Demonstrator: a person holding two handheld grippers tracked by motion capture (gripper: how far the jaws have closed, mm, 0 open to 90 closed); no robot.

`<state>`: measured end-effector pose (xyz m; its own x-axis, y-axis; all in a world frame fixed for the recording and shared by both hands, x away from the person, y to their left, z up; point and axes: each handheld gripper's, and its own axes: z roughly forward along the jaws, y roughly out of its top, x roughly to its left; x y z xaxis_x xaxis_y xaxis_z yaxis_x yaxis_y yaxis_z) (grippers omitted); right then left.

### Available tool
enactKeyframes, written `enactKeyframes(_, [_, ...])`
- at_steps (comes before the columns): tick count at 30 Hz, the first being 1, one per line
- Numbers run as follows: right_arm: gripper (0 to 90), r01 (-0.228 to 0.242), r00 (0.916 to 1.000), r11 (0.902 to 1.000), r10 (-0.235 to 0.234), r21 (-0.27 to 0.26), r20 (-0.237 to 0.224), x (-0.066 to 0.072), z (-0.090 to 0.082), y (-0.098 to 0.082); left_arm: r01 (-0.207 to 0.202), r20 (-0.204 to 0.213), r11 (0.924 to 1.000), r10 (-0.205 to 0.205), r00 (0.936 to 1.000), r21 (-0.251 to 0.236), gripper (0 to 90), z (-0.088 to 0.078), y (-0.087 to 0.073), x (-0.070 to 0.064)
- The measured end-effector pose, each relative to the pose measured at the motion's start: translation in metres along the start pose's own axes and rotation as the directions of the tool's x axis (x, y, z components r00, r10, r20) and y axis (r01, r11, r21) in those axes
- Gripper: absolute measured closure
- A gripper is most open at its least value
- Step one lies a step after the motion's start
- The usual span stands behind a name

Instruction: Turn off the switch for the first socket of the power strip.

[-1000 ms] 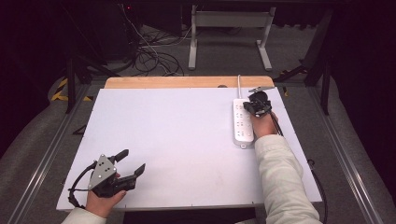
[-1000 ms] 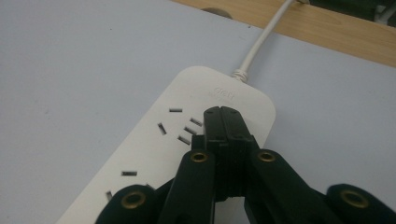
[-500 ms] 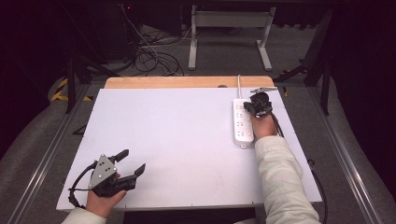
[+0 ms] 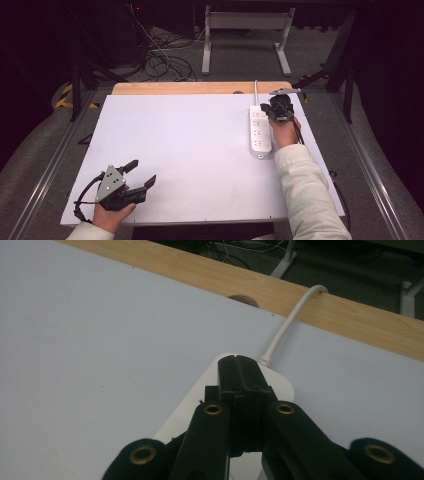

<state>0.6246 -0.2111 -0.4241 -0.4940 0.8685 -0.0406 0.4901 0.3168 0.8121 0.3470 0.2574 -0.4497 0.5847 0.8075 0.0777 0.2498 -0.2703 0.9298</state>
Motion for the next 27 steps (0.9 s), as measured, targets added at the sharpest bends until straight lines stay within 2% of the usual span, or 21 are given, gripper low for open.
enactKeyframes(2, [90.0, 0.003, 1.0, 0.9999, -0.003, -0.01, -0.001, 0.003, -0.01, 0.004, -0.001, 0.0, 1.0, 0.001, 1.0, 0.0, 25.5, 0.0, 0.0, 0.0])
enactKeyframes(6, [90.0, 0.022, 0.9997, 0.9996, -0.022, -0.016, 0.002, 0.006, -0.019, 0.007, -0.002, 0.0, 1.0, 0.002, 1.0, -0.001, 25.5, 0.0, 0.0, 0.0])
enactKeyframes(18, [90.0, 0.028, 0.9996, 0.999, -0.028, -0.033, 0.0, 0.006, -0.032, 0.01, -0.013, 0.001, 0.9999, 0.013, 0.9999, 0.0, 25.5, 0.001, 0.001, 0.0])
enactKeyframes(22, [90.0, 0.029, 0.9991, 0.9976, -0.031, -0.063, -0.028, 0.009, -0.043, 0.011, -0.007, 0.003, 1.0, 0.007, 1.0, -0.001, 25.5, 0.001, 0.001, -0.001])
enactKeyframes(23, [74.2, 0.029, 0.9985, 0.9956, -0.033, -0.089, -0.044, 0.011, -0.051, 0.013, -0.01, 0.002, 0.9999, 0.01, 1.0, -0.003, 25.5, 0.0, 0.001, -0.001])
enactKeyframes(27, [68.0, 0.037, 0.996, 0.9933, -0.046, -0.11, -0.077, 0.015, -0.064, 0.014, -0.013, 0.0, 0.9999, 0.013, 0.9999, -0.004, 25.4, 0.0, 0.001, 0.0])
